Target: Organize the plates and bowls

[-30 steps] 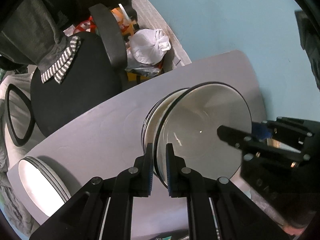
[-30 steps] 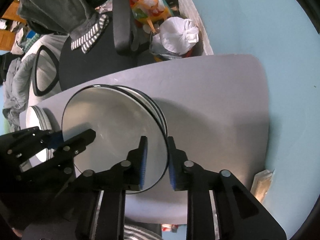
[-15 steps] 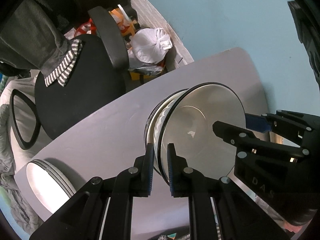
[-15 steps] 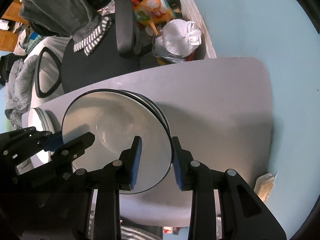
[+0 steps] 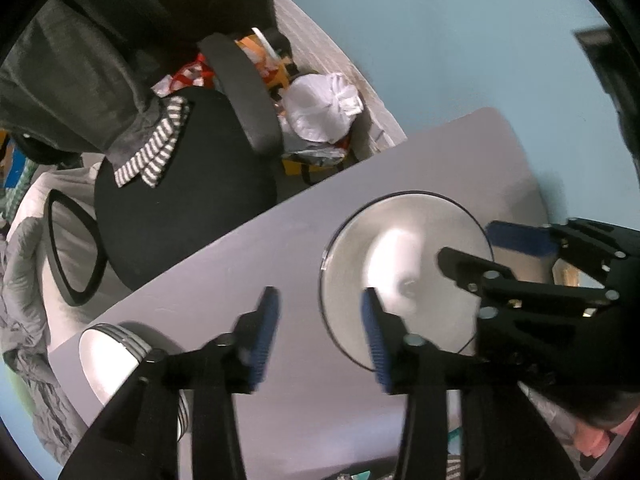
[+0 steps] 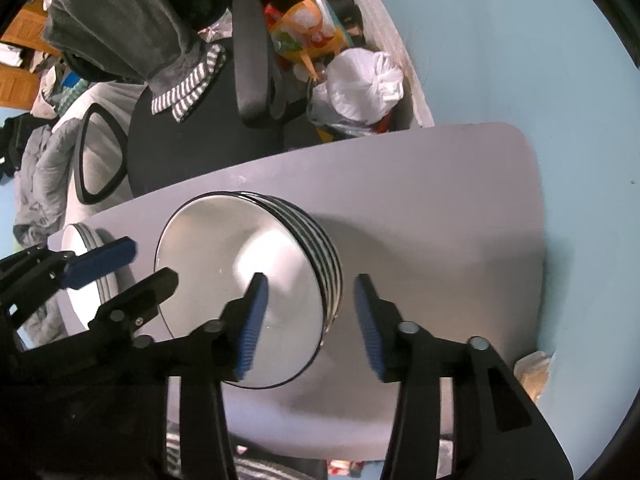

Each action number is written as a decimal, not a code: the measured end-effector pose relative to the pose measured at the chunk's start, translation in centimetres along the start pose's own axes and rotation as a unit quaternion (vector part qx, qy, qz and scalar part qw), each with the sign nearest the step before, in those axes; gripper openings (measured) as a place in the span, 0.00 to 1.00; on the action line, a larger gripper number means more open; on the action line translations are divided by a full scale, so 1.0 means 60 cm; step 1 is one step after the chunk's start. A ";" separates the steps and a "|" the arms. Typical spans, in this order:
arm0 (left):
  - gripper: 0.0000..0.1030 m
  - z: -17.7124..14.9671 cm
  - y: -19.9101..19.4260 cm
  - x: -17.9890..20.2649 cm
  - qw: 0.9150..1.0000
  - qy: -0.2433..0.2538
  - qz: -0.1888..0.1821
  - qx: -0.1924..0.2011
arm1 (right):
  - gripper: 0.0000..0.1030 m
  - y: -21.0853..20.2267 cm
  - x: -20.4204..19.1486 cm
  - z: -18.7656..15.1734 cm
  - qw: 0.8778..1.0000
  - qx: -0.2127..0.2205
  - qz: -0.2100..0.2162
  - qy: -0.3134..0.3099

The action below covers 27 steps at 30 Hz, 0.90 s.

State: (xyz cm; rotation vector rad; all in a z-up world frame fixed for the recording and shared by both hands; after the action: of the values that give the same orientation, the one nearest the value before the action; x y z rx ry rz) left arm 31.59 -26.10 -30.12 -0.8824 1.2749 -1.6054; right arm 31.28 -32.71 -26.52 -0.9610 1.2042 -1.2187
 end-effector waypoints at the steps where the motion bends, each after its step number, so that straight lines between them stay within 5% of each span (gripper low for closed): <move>1: 0.56 -0.002 -0.004 -0.004 1.000 -0.003 -0.002 0.004 | 0.52 -0.005 0.001 0.000 1.000 0.006 -0.003 -0.001; 4: 0.62 -0.011 -0.014 -0.010 1.000 -0.017 -0.021 0.010 | 0.64 -0.019 0.007 -0.001 1.000 0.024 -0.016 -0.003; 14: 0.69 -0.042 -0.060 -0.046 0.995 -0.071 -0.034 0.063 | 0.67 -0.081 -0.005 -0.003 0.994 0.107 -0.015 -0.035; 18: 0.74 -0.041 -0.087 -0.053 0.992 -0.069 -0.022 0.101 | 0.67 -0.111 -0.014 -0.007 0.981 0.172 -0.033 -0.080; 22: 0.76 -0.050 -0.106 -0.060 0.989 -0.056 0.007 0.136 | 0.67 -0.124 -0.016 -0.020 0.978 0.179 -0.042 -0.096; 27: 0.75 -0.073 -0.105 -0.064 0.989 -0.061 -0.003 0.133 | 0.67 -0.140 -0.016 -0.029 0.978 0.187 -0.040 -0.081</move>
State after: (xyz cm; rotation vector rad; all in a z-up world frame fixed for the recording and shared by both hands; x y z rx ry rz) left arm 27.72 -20.44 -24.96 -0.8030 0.9472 -1.6549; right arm 28.30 -32.78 -18.41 -0.8131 0.7781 -1.3444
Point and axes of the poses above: each gripper's, at about its wrist camera, not at the fingertips, and y roughly the way its jaws point, x to its right, z to its top, the point moved 8 cm from there along y, roughly the way its jaws point, and after that the axes turned 11 degrees about x, right-handed, at the moved point
